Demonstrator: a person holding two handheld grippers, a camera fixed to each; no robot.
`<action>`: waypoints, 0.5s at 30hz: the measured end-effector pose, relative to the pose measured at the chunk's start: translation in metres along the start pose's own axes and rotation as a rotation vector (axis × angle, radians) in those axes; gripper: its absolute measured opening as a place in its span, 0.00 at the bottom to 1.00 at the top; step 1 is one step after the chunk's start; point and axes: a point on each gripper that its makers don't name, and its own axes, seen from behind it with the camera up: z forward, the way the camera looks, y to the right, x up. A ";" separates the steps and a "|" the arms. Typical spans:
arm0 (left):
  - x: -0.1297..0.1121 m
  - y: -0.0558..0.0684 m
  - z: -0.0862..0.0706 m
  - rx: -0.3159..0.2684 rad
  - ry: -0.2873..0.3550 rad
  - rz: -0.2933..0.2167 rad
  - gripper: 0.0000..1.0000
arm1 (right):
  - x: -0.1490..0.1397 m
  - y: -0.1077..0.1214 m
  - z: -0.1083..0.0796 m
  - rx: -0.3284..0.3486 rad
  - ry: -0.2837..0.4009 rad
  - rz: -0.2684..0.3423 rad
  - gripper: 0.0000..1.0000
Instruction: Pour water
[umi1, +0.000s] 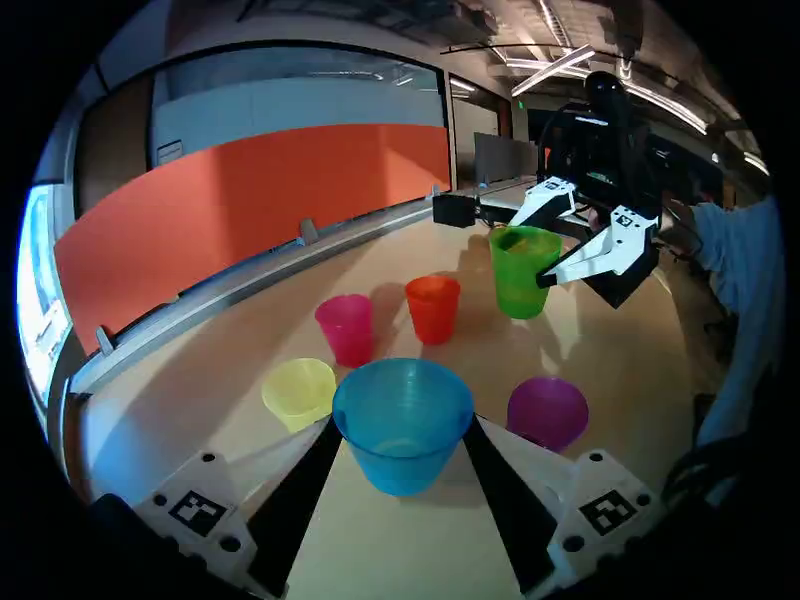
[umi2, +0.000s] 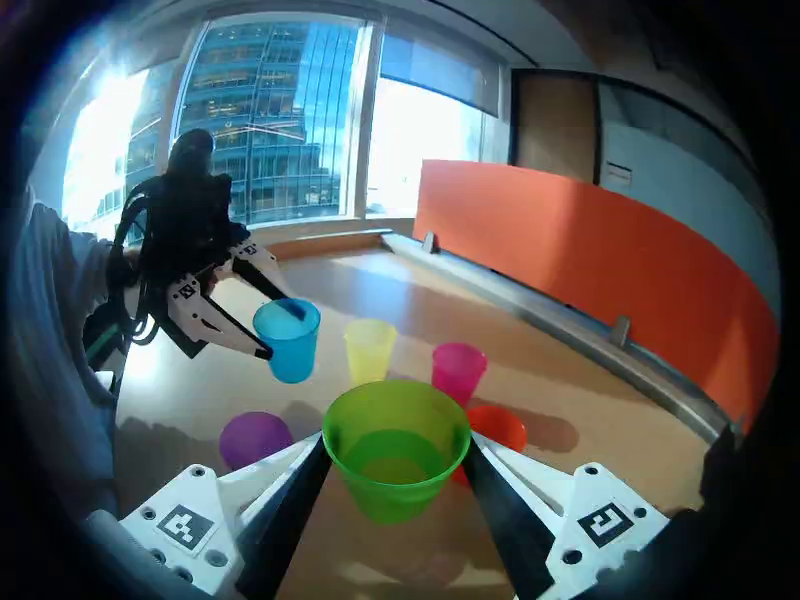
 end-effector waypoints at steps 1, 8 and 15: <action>-0.003 0.000 0.001 -0.001 -0.006 0.001 0.87 | -0.002 0.000 0.001 0.001 -0.005 0.000 0.91; -0.020 -0.001 0.010 -0.004 -0.042 0.004 0.87 | -0.017 0.000 0.009 0.004 -0.034 0.000 0.91; -0.032 0.000 0.018 -0.013 -0.069 0.002 0.87 | -0.032 -0.001 0.016 0.011 -0.062 -0.002 0.91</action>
